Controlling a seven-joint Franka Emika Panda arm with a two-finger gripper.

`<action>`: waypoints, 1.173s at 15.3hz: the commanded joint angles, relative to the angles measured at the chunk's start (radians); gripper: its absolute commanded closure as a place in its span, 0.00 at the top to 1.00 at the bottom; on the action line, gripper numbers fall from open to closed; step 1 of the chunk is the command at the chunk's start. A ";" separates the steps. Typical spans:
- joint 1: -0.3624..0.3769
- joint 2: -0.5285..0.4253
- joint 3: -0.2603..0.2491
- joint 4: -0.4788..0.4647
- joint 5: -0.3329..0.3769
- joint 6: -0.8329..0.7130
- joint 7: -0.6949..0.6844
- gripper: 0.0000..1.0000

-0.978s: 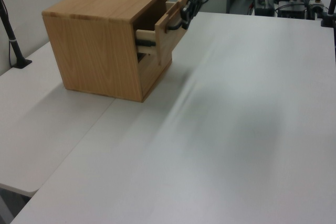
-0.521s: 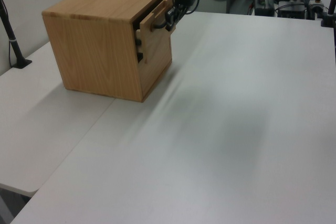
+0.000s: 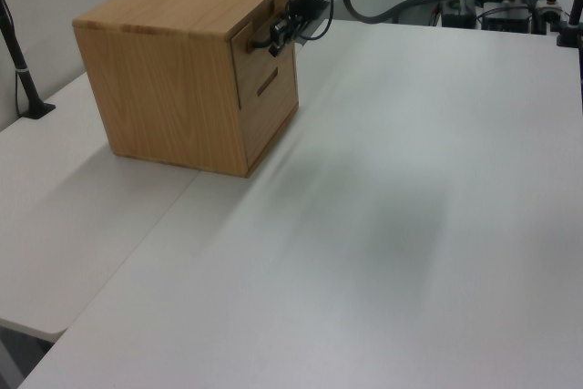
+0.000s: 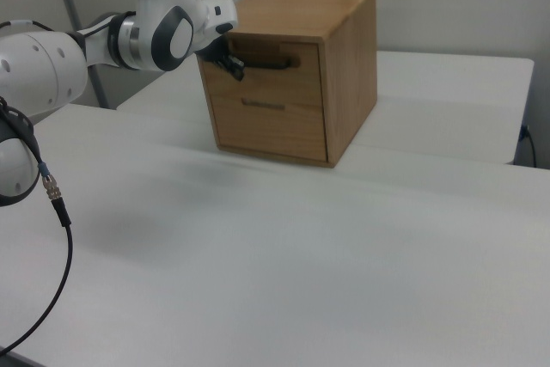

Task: Close the drawer by sliding it
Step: 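Push the drawer front with the gripper into the wooden cabinet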

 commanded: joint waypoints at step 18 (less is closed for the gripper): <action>0.006 -0.445 -0.008 -0.372 -0.051 -0.610 -0.092 1.00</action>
